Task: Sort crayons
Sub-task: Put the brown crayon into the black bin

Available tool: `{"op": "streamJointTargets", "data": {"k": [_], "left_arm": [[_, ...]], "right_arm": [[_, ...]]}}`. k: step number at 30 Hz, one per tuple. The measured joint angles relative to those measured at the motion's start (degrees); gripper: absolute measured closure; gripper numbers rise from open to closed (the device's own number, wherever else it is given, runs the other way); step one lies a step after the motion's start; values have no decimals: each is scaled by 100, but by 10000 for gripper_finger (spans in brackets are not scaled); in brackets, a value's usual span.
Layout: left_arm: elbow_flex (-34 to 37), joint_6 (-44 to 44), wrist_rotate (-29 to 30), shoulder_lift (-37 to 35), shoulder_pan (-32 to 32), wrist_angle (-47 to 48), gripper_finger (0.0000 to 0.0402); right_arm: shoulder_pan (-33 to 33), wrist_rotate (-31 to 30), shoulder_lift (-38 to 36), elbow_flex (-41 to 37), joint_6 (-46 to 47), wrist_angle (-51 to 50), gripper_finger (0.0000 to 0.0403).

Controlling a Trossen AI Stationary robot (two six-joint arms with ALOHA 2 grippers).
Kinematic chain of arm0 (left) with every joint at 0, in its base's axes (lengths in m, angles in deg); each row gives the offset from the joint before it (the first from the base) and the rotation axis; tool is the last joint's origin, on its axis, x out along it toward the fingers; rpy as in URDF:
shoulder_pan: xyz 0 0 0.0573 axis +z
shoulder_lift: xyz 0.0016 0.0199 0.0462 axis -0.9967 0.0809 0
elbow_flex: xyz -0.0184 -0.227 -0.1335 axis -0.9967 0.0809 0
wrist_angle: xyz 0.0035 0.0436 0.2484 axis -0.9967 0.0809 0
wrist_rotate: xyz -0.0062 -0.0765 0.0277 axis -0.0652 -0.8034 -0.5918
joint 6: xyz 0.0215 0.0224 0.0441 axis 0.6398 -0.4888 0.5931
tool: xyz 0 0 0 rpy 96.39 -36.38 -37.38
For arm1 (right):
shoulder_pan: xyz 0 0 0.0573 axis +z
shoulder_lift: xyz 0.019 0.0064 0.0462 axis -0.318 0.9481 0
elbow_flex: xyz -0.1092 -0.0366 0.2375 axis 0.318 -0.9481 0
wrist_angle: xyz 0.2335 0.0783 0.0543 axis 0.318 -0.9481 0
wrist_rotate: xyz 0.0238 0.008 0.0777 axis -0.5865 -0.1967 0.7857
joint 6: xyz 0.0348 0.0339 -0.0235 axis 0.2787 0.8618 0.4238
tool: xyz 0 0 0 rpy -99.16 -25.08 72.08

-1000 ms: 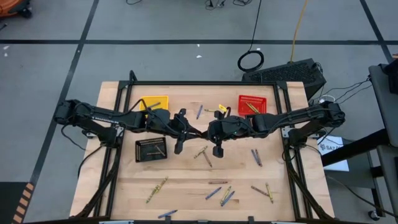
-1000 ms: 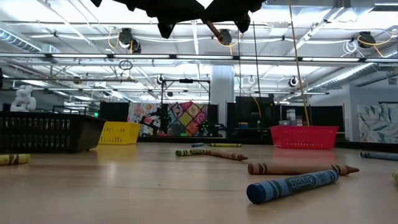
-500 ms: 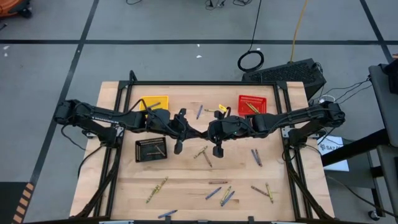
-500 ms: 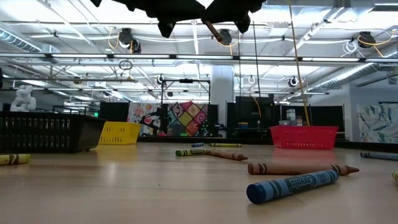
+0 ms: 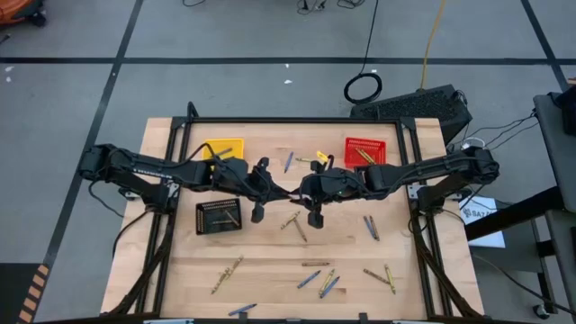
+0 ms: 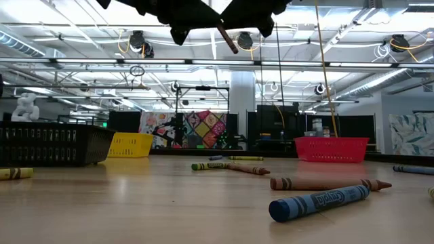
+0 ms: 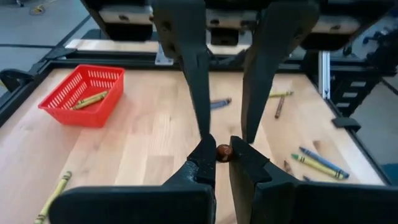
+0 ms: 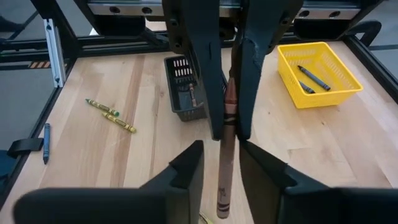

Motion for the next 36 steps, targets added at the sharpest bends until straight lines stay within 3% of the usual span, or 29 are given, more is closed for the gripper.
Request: {"op": "streamJointTargets", "data": {"k": [4,11,26,36], "left_arm": [[2,168,66,2,-1,465,386],[9,159,946,2,11,1909,386],[7,-45,957,-347,382,3220,386],[2,-793,765,-1175,301,4925,386]], "right_arm": [[-2,-6,0,4,146,-403,291],[-4,-8,0,4,571,-1335,287],[-2,-8,0,4,925,-1818,287],[-2,-8,0,4,928,-1919,287]]}}
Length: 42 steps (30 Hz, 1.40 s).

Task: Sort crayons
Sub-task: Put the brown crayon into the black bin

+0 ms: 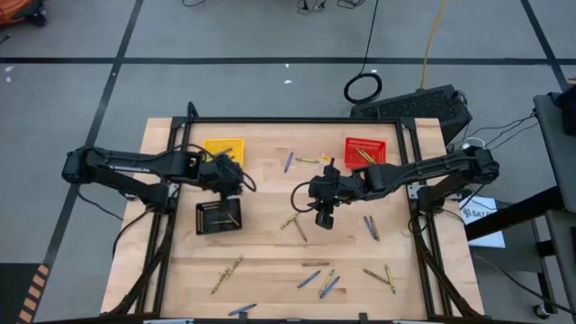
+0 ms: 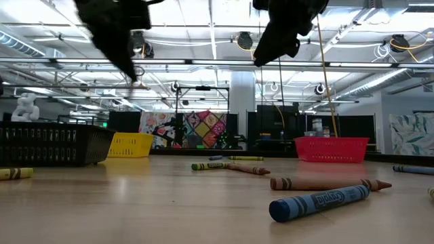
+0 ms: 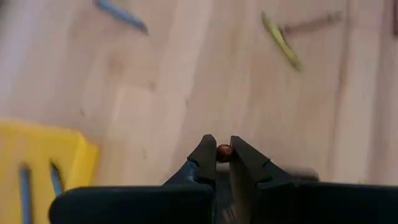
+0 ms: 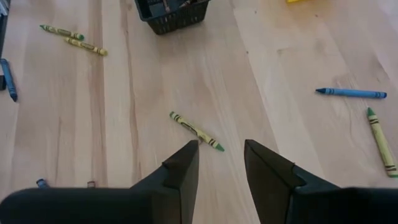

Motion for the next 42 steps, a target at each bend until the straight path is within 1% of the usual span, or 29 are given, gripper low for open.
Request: {"op": "streamJointTargets", "data": {"k": [4,11,19,29,34,36,42], "left_arm": [[0,-309,-272,-153,-176,645,386],[0,-670,-576,-180,-574,1150,386],[1,-1058,-629,-145,-896,1669,386],[78,-1353,-635,-145,-1175,1660,386],[561,-1507,-635,-145,-1208,1480,386],[737,-1509,-629,-145,-1208,1271,386],[1061,-1511,-587,-145,-1208,1056,386]], "right_arm": [[0,0,0,0,66,-89,287],[0,0,0,-2,115,-166,287],[0,0,0,-2,131,-179,287],[2,0,0,-2,131,-194,287],[2,0,0,-2,131,-196,287],[2,0,0,-2,131,-194,287],[2,0,0,-2,131,-194,287]]}}
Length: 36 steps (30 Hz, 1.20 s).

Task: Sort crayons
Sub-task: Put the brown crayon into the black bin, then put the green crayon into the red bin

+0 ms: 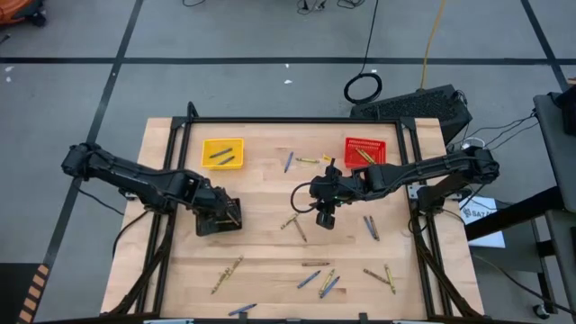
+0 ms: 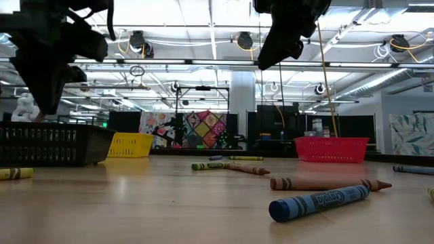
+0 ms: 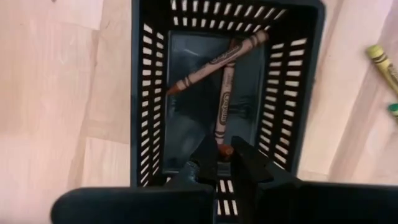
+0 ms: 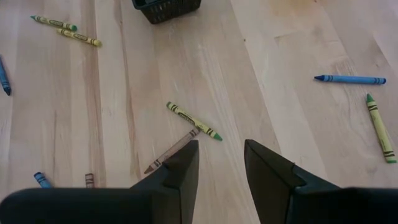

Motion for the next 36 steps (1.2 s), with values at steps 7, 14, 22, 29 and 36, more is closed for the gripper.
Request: {"op": "streamJointTargets", "data": {"k": [7,14,22,29,36], "left_arm": [[110,-17,4,0,0,-82,348],[110,-37,10,0,4,-84,323],[-36,-286,172,0,4,-223,322],[-314,-145,227,-4,-59,-234,322],[-384,-955,-76,-4,-564,-696,322]], "right_arm": [[0,0,0,-2,0,1,287],[0,0,0,-2,-5,0,287],[-15,2,0,-2,-920,224,287],[-15,16,0,-2,-992,540,287],[-15,7,0,-2,-989,520,287]]}}
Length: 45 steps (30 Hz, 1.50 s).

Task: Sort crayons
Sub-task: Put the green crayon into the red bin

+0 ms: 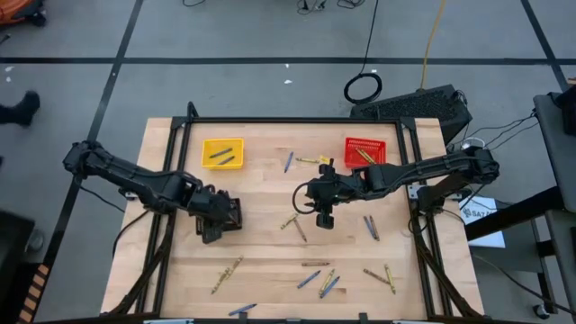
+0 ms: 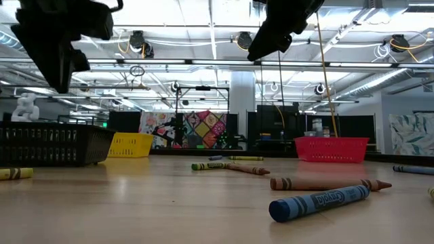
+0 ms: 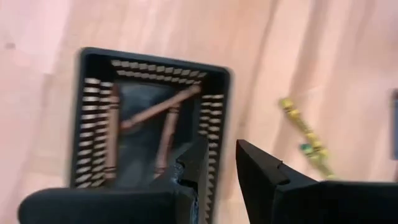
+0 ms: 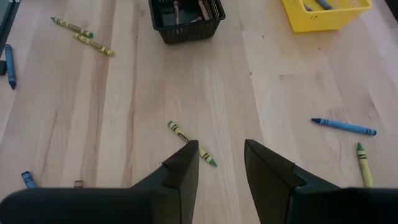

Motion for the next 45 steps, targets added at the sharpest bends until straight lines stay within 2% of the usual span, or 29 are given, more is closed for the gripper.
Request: {"op": "streamJointTargets", "data": {"k": [10,15,18,23,31,36,45], "left_arm": [[-2,-660,38,2,-454,-423,322],[-2,-797,-18,4,-524,-421,322],[-3,-834,-35,37,-523,-427,322],[-4,-1225,-83,405,-543,-564,322],[-4,-1991,-239,1319,-926,-972,322],[-7,-2368,-247,1516,-1129,-1730,322],[-7,-3460,-225,1867,-1620,-2124,322]], "right_arm": [[0,-40,0,0,530,-94,287],[0,-488,0,0,530,-95,287],[-4,-529,0,0,494,-96,287],[-3,-603,0,0,489,-177,287],[-4,-621,0,0,488,-727,287],[-4,-623,0,0,486,-754,287],[-2,-612,0,0,358,-903,287]]}}
